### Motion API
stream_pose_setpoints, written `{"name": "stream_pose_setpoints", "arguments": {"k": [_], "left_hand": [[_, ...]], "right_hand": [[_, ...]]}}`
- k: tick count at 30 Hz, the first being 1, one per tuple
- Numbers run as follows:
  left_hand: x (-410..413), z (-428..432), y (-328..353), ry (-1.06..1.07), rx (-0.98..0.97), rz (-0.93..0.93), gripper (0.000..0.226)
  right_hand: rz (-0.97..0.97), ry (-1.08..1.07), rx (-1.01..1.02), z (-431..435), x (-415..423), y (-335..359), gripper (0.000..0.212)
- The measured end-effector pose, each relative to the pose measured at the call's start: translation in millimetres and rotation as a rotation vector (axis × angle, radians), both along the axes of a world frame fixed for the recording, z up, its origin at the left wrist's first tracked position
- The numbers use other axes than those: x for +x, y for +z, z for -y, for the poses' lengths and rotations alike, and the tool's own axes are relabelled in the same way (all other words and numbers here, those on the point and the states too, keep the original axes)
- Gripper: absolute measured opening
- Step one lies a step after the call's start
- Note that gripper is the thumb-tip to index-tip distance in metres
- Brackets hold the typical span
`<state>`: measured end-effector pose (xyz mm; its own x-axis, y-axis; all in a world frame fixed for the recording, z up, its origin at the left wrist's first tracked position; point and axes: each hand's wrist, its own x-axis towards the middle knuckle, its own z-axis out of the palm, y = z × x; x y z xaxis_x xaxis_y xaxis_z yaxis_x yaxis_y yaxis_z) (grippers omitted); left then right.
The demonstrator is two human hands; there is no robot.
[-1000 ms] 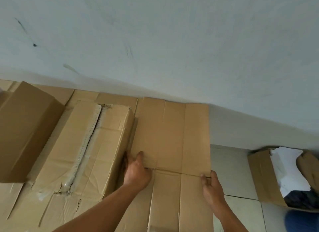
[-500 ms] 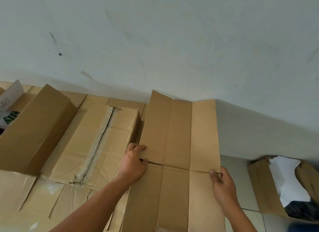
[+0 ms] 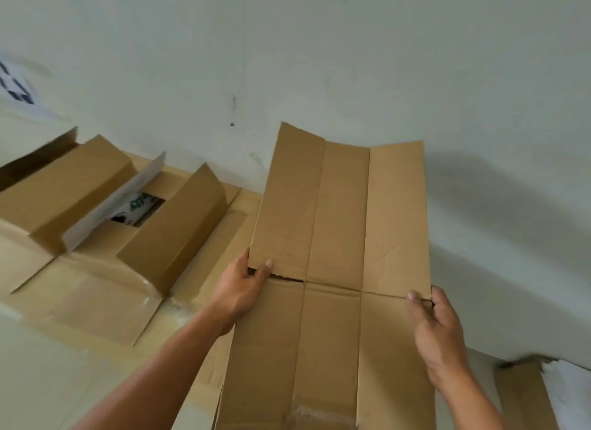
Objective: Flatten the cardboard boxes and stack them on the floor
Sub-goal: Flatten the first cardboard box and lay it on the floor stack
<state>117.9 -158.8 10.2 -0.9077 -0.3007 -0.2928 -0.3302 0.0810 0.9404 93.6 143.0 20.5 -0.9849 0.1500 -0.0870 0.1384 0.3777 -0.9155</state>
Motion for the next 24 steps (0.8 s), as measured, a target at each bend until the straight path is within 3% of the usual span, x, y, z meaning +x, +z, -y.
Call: {"name": "stream_pose_setpoints", "arguments": {"k": [13,17,20,24], "left_hand": [[182,242,46,0.363,-0.169,-0.035,0.021],[217,308,57,0.411,-0.203,-0.037,0.028],[233,358,61,0.4,-0.115,0.008,0.032],[244,427,63,0.394,-0.042,0.013,0.03]], "right_hand": [[-0.058,0.293,-0.133,263,110,18,0.012],[-0.038,0.341,-0.143,338,125,22,0.026],[-0.011,0.352,-0.15,394,126,26,0.058],[0.013,0.391,-0.207,473,118,21,0.06]]}}
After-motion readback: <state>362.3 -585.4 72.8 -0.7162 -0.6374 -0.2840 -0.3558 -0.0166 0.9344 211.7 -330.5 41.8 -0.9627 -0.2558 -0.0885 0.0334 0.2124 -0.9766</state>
